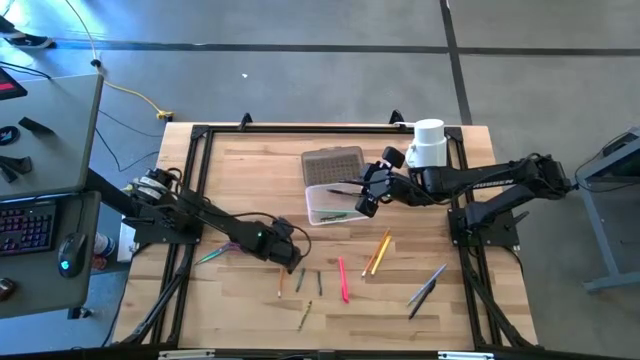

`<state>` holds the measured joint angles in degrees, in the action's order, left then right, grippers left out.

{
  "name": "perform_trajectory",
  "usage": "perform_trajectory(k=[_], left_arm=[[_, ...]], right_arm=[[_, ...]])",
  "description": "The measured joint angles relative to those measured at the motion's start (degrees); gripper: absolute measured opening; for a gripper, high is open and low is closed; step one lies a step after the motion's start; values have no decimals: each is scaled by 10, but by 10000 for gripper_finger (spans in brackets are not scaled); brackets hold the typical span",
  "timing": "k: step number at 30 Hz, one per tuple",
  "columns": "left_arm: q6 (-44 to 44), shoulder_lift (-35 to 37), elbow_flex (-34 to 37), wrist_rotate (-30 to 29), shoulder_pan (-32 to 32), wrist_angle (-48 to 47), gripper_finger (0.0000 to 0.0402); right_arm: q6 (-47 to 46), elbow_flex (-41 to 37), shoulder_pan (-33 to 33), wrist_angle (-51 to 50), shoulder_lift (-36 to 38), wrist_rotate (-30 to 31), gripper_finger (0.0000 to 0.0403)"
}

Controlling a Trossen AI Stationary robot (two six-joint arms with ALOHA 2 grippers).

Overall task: Pick & place school supplies into a supply box
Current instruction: Put the left orange pencil into the gray supply box

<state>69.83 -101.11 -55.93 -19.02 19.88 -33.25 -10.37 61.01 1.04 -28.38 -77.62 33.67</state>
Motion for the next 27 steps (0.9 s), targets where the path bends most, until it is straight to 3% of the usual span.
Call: perform_trajectory(k=[5,9,13,17,21,27], left_arm=[[0,-12,-1,-17,1,-18,117],[-5,-20,0,-43,0,-20,63],[1,-22,2,-111,-27,-38,14],[-22,-24,3,-142,-72,-34,31],[-68,-33,2,-127,-136,-25,61],[-122,-59,1,-114,-197,-2,54]], right_arm=[[0,0,0,0,0,-3,126],[-1,0,0,0,0,-6,126],[-1,0,0,1,0,-13,126],[-1,0,0,0,0,-24,126],[-1,0,0,0,0,-25,126],[-1,0,0,0,0,-25,126]])
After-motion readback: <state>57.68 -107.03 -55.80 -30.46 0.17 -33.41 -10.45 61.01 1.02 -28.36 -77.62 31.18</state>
